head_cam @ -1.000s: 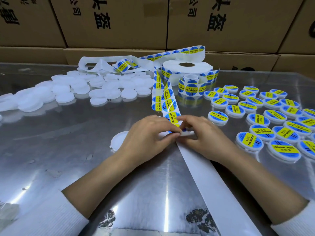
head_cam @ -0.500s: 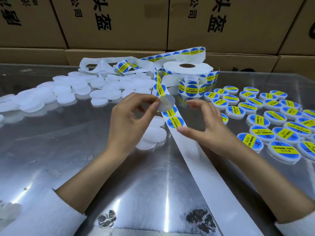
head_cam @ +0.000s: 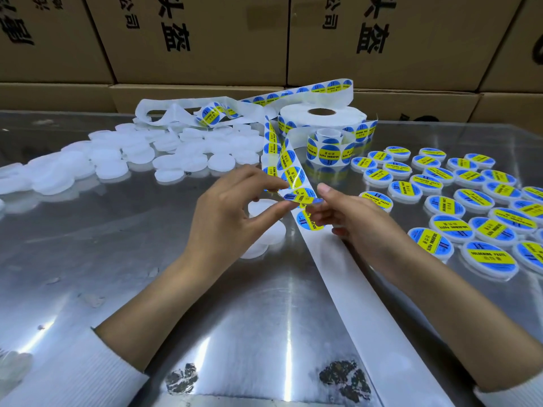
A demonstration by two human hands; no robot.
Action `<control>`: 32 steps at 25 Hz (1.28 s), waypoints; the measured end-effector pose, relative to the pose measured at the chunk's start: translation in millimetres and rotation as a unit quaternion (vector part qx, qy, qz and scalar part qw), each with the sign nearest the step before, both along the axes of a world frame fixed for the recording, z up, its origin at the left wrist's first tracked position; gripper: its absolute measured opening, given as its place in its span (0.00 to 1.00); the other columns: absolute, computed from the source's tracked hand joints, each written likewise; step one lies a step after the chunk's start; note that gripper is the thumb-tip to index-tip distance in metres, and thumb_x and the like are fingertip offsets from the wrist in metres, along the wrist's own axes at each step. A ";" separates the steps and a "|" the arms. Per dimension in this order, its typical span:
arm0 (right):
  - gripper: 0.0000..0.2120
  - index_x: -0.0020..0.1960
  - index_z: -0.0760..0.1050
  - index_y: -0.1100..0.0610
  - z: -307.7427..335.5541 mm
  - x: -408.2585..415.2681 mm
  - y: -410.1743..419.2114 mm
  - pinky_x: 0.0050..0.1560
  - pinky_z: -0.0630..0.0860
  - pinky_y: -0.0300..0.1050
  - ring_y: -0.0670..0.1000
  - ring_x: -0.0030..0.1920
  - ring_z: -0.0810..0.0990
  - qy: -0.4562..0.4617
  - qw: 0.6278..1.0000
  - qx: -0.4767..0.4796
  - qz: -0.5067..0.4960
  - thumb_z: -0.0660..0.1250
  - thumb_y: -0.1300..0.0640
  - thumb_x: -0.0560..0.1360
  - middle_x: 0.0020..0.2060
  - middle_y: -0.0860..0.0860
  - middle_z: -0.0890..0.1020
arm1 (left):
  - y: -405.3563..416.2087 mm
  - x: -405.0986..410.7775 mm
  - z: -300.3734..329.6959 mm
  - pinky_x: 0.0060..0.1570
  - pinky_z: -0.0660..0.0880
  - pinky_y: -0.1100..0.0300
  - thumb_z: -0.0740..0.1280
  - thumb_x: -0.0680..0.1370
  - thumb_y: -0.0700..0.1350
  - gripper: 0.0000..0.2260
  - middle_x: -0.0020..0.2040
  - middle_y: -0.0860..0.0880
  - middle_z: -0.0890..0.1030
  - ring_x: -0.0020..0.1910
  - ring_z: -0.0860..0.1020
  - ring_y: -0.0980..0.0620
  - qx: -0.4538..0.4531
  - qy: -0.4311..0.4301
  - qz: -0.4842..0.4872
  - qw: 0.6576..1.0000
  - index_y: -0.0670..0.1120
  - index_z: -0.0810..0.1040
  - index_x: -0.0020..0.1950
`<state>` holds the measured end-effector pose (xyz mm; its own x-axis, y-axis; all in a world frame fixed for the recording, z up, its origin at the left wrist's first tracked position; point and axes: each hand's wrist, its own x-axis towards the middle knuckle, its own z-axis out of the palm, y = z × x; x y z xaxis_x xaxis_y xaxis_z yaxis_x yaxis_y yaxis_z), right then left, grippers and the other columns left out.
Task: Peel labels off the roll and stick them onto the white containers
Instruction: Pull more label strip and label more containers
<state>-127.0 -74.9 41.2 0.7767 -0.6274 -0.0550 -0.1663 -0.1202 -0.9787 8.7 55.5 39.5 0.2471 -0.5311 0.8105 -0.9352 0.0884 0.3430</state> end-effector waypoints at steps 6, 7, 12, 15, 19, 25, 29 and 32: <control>0.05 0.42 0.82 0.55 -5.9 -2.9 -0.8 0.46 0.70 0.36 0.44 0.40 0.80 -0.106 0.992 0.071 -0.015 0.68 0.57 0.73 0.40 0.50 0.85 | -2.9 7.9 -5.6 0.45 0.75 0.53 0.70 0.70 0.58 0.18 0.47 0.53 0.81 0.42 0.76 0.54 0.092 -0.013 0.007 0.996 0.48 0.81 0.54; 0.04 0.43 0.82 0.56 -5.5 -3.0 0.4 0.42 0.71 0.33 0.44 0.38 0.80 -0.121 0.990 0.074 -0.022 0.68 0.58 0.73 0.39 0.51 0.85 | -3.2 10.5 -7.2 0.47 0.74 0.54 0.71 0.70 0.59 0.19 0.47 0.54 0.81 0.44 0.76 0.54 0.119 -0.001 0.015 0.993 0.50 0.81 0.54; 0.04 0.43 0.81 0.55 -3.4 -5.2 -2.5 0.41 0.67 0.39 0.51 0.43 0.74 -0.133 0.983 0.088 -0.090 0.68 0.57 0.73 0.40 0.54 0.82 | -5.3 27.2 -13.2 0.50 0.72 0.53 0.63 0.78 0.51 0.10 0.52 0.55 0.79 0.53 0.74 0.51 0.242 0.002 0.108 0.964 0.51 0.80 0.55; 0.06 0.40 0.81 0.53 -4.6 -3.8 -2.1 0.42 0.65 0.42 0.53 0.46 0.71 -0.119 0.984 0.100 -0.089 0.67 0.56 0.74 0.42 0.55 0.79 | -4.4 39.3 -16.5 0.52 0.73 0.50 0.61 0.79 0.47 0.10 0.55 0.52 0.80 0.55 0.75 0.48 0.329 0.035 0.129 0.935 0.47 0.80 0.54; 0.05 0.43 0.80 0.53 -5.5 -1.7 -1.8 0.47 0.68 0.41 0.49 0.46 0.77 -0.135 0.982 0.116 -0.071 0.67 0.53 0.74 0.40 0.49 0.84 | -1.6 40.4 -12.5 0.49 0.74 0.52 0.67 0.76 0.46 0.03 0.49 0.54 0.81 0.51 0.77 0.50 0.335 0.069 0.137 0.929 0.51 0.81 0.46; 0.14 0.49 0.78 0.51 -5.3 -4.5 -4.1 0.54 0.70 0.43 0.48 0.52 0.77 -0.150 0.973 0.166 -0.054 0.69 0.47 0.66 0.48 0.50 0.83 | -5.7 25.2 -8.4 0.42 0.71 0.60 0.61 0.80 0.43 0.05 0.41 0.49 0.80 0.38 0.74 0.55 0.164 0.248 0.022 0.954 0.47 0.74 0.46; 0.08 0.40 0.79 0.49 -6.3 -5.1 -0.1 0.54 0.72 0.43 0.47 0.51 0.79 -0.143 0.975 0.168 -0.013 0.71 0.47 0.63 0.45 0.48 0.83 | -9.9 6.0 0.7 0.39 0.78 0.63 0.58 0.82 0.44 0.09 0.36 0.49 0.80 0.34 0.80 0.54 0.114 0.536 -0.125 0.827 0.46 0.72 0.43; 0.09 0.39 0.79 0.50 -8.4 -4.8 2.2 0.55 0.72 0.44 0.47 0.48 0.80 -0.133 0.977 0.166 0.007 0.71 0.47 0.62 0.44 0.49 0.84 | -8.9 -4.5 2.7 0.35 0.79 0.64 0.57 0.82 0.45 0.08 0.36 0.48 0.82 0.33 0.82 0.54 0.149 0.574 -0.157 0.789 0.46 0.72 0.45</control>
<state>-131.8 -72.7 32.8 0.7998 -0.5983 -0.0487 0.0979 0.2102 -0.9728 4.2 46.5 42.2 0.5459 -0.8375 -0.0250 0.0601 0.0094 0.9981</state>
